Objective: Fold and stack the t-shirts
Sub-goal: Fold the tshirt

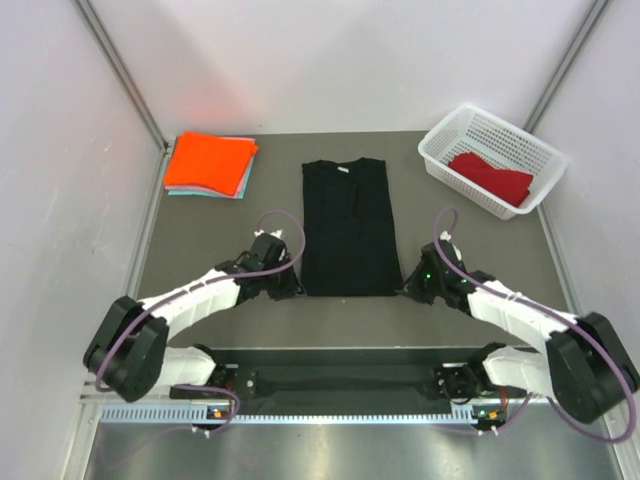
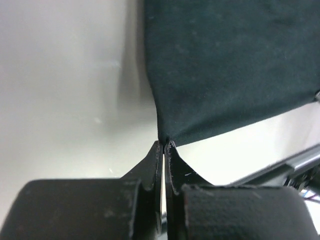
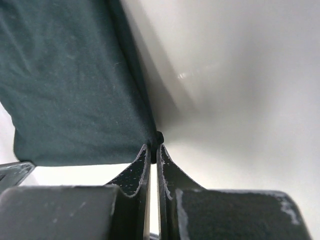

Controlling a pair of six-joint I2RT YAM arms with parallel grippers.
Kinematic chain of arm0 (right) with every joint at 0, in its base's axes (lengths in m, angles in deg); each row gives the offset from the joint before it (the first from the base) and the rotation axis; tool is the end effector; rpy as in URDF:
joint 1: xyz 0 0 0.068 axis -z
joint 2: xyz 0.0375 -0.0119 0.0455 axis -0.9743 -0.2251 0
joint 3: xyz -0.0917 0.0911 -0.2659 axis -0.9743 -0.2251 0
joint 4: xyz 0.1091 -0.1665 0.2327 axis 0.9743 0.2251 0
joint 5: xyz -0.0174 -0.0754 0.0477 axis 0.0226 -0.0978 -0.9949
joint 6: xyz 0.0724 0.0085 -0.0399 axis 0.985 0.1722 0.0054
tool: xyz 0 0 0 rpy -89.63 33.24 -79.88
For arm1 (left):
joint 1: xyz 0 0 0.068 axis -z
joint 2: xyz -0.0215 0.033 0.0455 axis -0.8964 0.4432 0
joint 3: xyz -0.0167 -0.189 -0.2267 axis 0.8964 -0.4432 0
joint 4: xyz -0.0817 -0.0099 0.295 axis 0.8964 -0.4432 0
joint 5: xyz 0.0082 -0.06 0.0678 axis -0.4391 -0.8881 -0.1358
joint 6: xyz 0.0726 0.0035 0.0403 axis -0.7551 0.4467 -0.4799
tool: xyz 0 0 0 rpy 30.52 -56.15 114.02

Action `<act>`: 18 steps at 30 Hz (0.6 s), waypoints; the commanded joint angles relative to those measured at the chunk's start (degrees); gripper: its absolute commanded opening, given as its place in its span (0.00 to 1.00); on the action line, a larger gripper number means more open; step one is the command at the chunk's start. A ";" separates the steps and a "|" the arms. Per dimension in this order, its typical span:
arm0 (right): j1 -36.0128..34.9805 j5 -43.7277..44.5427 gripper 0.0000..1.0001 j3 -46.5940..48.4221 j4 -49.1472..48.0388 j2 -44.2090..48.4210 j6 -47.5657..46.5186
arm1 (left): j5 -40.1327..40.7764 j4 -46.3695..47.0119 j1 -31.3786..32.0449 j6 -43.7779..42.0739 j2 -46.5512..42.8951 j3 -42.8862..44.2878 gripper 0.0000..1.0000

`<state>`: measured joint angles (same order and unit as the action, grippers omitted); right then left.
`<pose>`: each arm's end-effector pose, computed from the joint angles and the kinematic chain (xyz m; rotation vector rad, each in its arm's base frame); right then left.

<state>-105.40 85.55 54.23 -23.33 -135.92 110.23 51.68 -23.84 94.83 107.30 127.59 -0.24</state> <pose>0.2278 0.1250 0.1130 0.6846 2.5233 0.6348 0.2462 -0.1626 0.1290 -0.2505 2.6441 -0.7050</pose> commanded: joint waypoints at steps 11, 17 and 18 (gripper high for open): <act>-0.60 4.42 0.00 1.69 29.75 26.08 -7.89 | 12.16 -18.42 15.00 6.31 -17.88 4.12 0.00; -0.69 5.12 0.00 5.01 34.34 32.16 -9.47 | 11.89 -20.61 20.10 10.79 -21.67 5.18 0.00; -0.60 5.38 0.00 5.90 34.69 32.08 -10.08 | 11.89 -20.71 20.10 10.88 -21.67 5.53 0.00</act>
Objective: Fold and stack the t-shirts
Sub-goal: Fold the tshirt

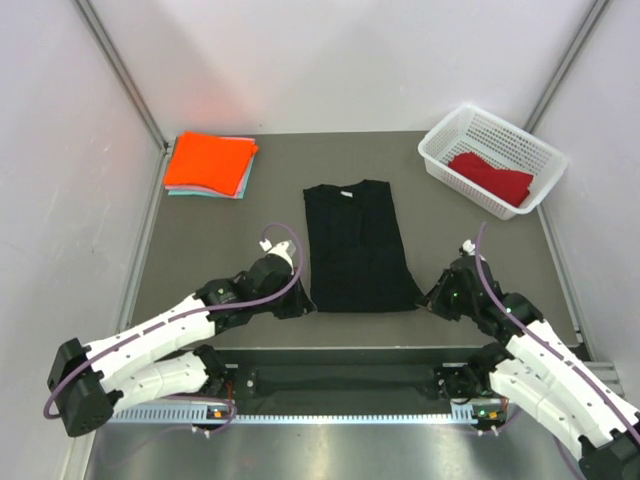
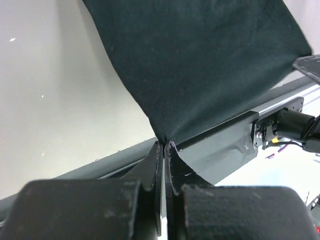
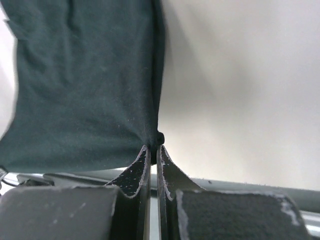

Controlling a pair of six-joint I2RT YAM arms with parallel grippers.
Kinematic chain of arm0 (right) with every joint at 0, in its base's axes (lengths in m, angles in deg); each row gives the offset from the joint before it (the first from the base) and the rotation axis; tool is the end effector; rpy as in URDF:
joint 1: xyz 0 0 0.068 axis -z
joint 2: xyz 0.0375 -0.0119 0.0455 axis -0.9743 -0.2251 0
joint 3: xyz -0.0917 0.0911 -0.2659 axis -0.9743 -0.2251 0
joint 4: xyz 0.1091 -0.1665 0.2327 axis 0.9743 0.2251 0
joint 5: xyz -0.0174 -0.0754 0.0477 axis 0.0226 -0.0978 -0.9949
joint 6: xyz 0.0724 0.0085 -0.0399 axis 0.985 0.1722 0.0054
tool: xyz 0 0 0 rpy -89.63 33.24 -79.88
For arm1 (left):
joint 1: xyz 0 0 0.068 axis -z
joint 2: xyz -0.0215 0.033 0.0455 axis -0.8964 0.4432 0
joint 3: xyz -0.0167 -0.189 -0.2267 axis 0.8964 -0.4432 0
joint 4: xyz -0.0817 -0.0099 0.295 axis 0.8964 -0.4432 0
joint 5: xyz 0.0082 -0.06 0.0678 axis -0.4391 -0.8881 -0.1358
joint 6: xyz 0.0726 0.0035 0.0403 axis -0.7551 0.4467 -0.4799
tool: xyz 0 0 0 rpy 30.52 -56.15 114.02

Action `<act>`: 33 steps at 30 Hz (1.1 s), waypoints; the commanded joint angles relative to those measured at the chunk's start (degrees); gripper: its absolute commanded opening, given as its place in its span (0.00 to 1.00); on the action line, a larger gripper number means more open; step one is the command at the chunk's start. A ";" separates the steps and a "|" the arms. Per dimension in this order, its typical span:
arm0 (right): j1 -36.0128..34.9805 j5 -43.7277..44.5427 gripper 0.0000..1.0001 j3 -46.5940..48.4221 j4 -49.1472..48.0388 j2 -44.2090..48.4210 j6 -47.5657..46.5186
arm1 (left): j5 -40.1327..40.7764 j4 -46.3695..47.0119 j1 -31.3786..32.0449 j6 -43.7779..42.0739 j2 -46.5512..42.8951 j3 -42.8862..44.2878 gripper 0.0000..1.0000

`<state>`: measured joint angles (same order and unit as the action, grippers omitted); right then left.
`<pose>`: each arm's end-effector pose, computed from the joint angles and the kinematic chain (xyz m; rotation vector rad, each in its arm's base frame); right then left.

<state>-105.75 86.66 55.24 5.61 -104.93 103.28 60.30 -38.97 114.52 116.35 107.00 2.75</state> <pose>0.1618 0.0890 0.1843 0.5156 2.4866 0.6119 0.1603 -0.1982 0.2156 -0.0654 2.5493 -0.8387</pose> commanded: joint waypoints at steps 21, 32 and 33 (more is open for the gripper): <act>12.75 -8.29 0.00 49.27 -3.29 -48.55 -29.58 | -12.71 -0.93 -27.26 -19.25 36.08 43.30 0.00; 15.74 -16.90 0.01 71.42 -4.87 -71.50 -34.16 | -17.72 2.93 -34.39 -20.75 56.21 58.61 0.00; 15.74 -16.65 0.01 72.48 -5.40 -72.73 -34.08 | -17.72 4.16 -34.57 -21.36 56.92 59.31 0.00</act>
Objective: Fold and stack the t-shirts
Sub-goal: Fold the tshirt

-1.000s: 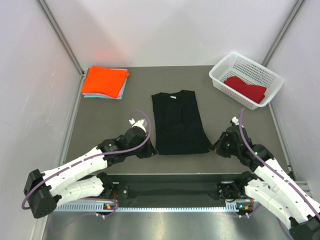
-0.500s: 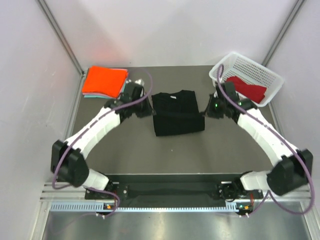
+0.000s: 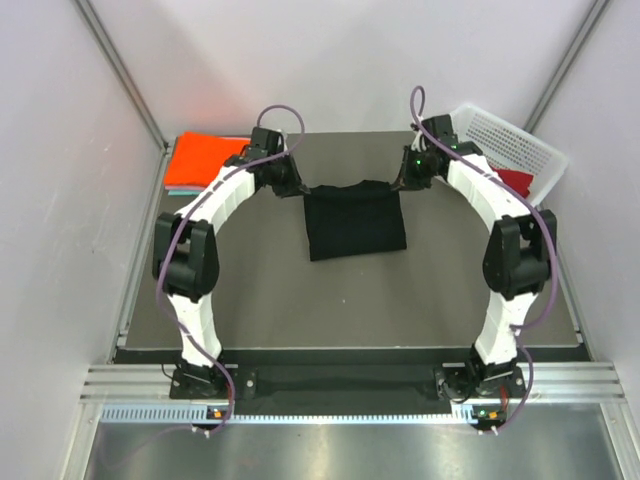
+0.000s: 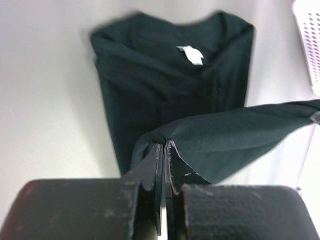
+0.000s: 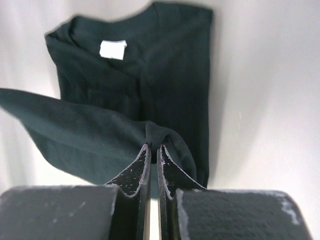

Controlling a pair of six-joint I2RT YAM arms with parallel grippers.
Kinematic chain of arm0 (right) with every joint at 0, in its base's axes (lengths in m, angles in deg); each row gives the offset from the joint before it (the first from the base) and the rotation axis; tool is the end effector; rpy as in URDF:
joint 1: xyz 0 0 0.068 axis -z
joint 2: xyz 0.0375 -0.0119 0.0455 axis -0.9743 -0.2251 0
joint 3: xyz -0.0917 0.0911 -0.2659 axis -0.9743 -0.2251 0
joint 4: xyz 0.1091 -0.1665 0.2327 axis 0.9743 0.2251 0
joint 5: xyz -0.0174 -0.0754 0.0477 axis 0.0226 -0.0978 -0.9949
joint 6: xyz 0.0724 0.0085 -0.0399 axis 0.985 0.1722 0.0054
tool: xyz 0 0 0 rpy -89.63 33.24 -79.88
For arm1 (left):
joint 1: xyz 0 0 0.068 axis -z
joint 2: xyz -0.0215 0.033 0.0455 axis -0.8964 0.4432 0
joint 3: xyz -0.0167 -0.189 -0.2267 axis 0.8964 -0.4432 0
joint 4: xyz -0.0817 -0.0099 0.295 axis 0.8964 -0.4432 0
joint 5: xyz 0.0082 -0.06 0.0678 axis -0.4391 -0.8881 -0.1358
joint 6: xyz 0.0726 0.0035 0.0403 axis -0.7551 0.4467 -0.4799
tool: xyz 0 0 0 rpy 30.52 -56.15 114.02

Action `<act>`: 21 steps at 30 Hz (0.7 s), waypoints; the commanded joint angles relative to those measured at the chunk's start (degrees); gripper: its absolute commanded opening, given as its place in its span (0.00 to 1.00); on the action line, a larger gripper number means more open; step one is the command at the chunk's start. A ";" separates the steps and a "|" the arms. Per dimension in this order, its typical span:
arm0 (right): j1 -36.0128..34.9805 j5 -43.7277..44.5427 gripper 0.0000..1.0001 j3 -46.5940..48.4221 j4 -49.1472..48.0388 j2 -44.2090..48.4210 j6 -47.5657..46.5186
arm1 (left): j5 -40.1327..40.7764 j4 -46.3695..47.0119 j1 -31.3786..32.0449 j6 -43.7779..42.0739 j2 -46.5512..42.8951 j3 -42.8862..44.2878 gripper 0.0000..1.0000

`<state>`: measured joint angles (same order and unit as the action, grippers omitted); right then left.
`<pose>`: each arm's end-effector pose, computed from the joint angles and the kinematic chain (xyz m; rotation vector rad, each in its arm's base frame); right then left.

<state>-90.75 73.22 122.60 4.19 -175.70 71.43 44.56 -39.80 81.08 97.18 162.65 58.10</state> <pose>0.4790 0.1348 0.2641 0.0411 2.5159 0.5459 0.4871 -0.1741 0.2479 -0.2358 2.4701 -0.7567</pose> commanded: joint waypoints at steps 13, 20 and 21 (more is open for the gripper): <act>2.59 -5.49 0.01 14.88 -10.74 -15.67 -1.44 | -4.00 15.27 -4.29 -2.64 12.78 8.19 0.00; 3.74 -8.04 0.02 15.76 -15.14 -20.07 -1.35 | -4.36 16.43 -5.08 -1.58 19.64 12.93 0.00; 3.91 -8.30 0.02 16.11 -15.41 -20.59 -1.70 | -4.01 16.34 -5.17 -1.67 20.17 13.90 0.00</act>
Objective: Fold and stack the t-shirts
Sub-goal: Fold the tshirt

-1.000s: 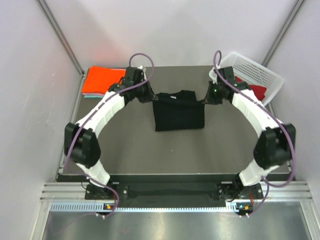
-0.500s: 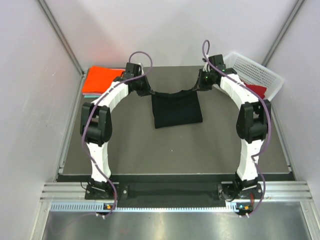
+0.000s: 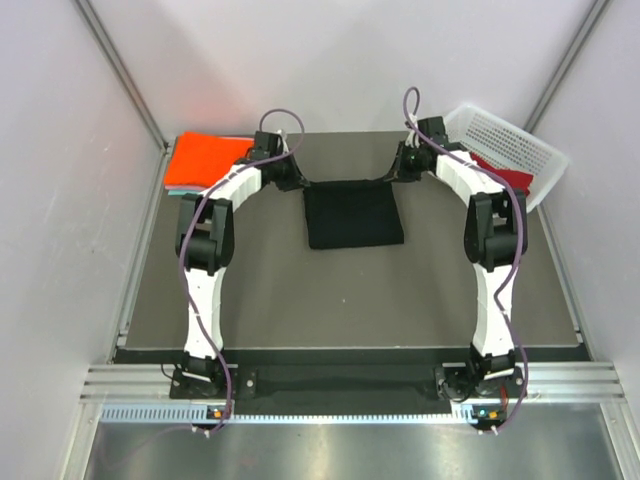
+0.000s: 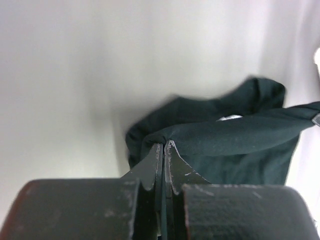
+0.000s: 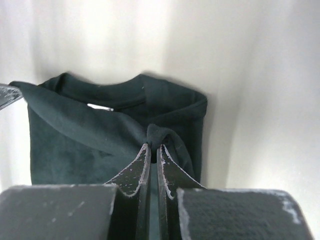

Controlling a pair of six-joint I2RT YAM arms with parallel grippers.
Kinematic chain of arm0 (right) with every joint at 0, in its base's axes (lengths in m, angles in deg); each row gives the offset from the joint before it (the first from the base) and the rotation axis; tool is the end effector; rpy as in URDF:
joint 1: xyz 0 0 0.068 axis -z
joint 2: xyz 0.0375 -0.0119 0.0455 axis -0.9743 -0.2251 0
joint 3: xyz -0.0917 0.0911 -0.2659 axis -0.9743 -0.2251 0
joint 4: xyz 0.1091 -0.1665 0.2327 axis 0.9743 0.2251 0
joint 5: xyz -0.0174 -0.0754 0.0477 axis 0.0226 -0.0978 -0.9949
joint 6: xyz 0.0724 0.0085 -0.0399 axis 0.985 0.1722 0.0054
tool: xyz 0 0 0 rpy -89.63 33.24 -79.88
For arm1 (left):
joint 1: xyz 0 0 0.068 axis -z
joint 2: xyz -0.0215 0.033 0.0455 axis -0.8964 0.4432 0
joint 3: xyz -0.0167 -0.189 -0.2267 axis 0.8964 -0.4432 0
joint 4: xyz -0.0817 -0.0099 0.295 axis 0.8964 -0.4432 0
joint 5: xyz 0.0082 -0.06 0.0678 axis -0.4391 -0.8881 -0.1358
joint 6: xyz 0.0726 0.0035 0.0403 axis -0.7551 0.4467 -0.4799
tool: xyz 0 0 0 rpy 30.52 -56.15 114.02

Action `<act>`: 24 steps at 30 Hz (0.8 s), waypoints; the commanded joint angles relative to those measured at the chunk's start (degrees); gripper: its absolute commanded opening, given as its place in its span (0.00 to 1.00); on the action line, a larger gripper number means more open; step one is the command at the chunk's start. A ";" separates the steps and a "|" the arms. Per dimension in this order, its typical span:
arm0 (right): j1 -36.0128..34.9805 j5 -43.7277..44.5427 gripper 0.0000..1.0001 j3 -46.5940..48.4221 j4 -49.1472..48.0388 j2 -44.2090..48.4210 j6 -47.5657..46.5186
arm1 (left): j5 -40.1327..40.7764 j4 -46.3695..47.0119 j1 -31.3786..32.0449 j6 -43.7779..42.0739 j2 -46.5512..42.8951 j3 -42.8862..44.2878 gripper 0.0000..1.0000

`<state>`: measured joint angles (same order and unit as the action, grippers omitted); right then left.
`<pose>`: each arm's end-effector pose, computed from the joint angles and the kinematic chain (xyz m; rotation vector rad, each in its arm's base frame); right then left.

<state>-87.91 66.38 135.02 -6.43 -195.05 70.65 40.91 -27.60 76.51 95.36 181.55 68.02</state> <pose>0.5695 0.1356 0.1911 0.0159 2.4460 0.6738 0.5745 -0.1563 0.1614 -0.2417 2.3987 -0.7970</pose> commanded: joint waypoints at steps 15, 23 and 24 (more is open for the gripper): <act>2.22 -1.45 0.48 12.24 6.46 1.45 -9.35 | 18.00 -2.98 1.41 -10.31 -9.16 -0.55 0.46; 2.31 -5.50 0.50 -4.82 8.31 10.69 -14.45 | 2.46 -0.25 4.58 -11.11 -15.60 -15.51 0.57; 2.39 -5.59 0.50 -7.09 8.83 11.83 -15.06 | 2.37 -0.86 5.02 -11.37 -16.13 -16.40 0.57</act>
<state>-85.86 62.56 131.65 0.32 -187.18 59.65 47.27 -29.13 80.01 86.12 167.59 55.08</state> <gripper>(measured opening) 0.499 0.564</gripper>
